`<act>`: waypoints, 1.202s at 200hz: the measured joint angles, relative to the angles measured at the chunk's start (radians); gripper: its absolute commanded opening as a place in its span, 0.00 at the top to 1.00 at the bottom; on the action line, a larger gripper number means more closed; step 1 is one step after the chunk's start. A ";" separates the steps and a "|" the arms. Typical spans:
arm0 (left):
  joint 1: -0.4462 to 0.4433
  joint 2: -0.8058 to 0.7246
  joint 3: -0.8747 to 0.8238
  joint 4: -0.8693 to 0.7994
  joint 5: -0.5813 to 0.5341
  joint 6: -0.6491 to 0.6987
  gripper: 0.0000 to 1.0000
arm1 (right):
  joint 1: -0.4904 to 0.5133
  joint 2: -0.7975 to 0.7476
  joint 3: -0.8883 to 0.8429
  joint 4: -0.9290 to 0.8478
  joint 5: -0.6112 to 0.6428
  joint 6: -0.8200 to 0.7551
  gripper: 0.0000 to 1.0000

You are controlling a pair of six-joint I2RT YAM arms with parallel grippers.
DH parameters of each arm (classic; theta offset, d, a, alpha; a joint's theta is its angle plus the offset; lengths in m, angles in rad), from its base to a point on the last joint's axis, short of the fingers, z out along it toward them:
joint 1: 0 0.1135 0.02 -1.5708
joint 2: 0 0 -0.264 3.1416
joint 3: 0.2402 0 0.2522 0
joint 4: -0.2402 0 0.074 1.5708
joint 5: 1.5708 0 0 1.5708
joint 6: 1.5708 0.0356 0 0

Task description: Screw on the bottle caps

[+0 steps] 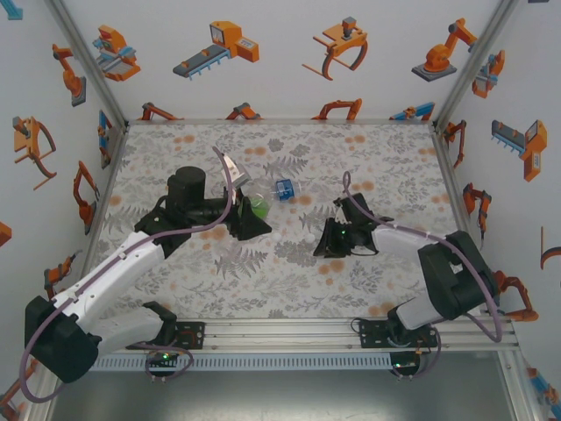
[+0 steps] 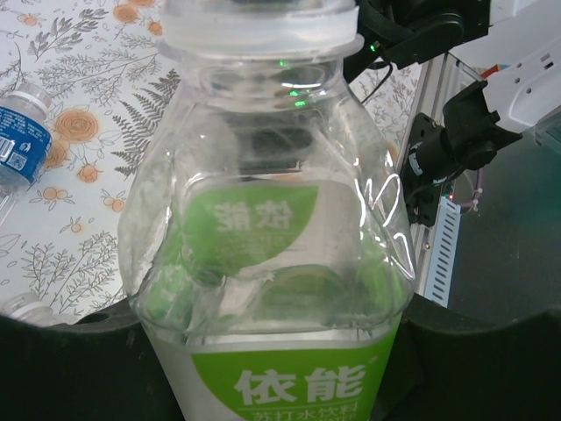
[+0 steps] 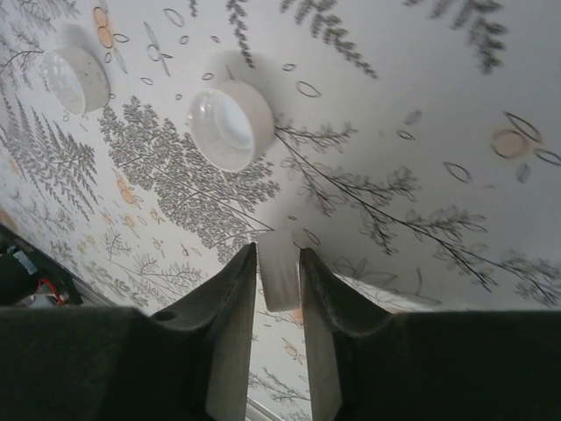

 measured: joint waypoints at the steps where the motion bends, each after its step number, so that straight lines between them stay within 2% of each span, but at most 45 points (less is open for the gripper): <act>1: 0.000 0.000 0.000 0.000 0.000 0.000 0.92 | 0.000 -0.001 -0.001 -0.001 0.000 0.000 0.65; 32: -0.006 0.000 0.008 -0.003 0.000 -0.004 0.92 | -0.009 -0.037 0.005 -0.076 0.039 -0.038 0.60; 72: -0.008 0.004 0.017 -0.005 0.000 -0.007 0.92 | -0.007 -0.045 0.064 -0.224 0.149 -0.108 0.54; 108: -0.012 0.010 0.025 -0.006 0.000 -0.010 0.91 | 0.057 -0.045 0.130 -0.336 0.285 -0.143 0.47; 171: -0.014 0.007 0.026 -0.028 -0.016 -0.010 0.91 | 0.207 -0.055 0.169 -0.357 0.473 -0.154 0.46; 240: -0.014 -0.005 0.026 -0.041 -0.023 -0.010 0.91 | 0.280 0.037 0.249 -0.343 0.520 -0.141 0.49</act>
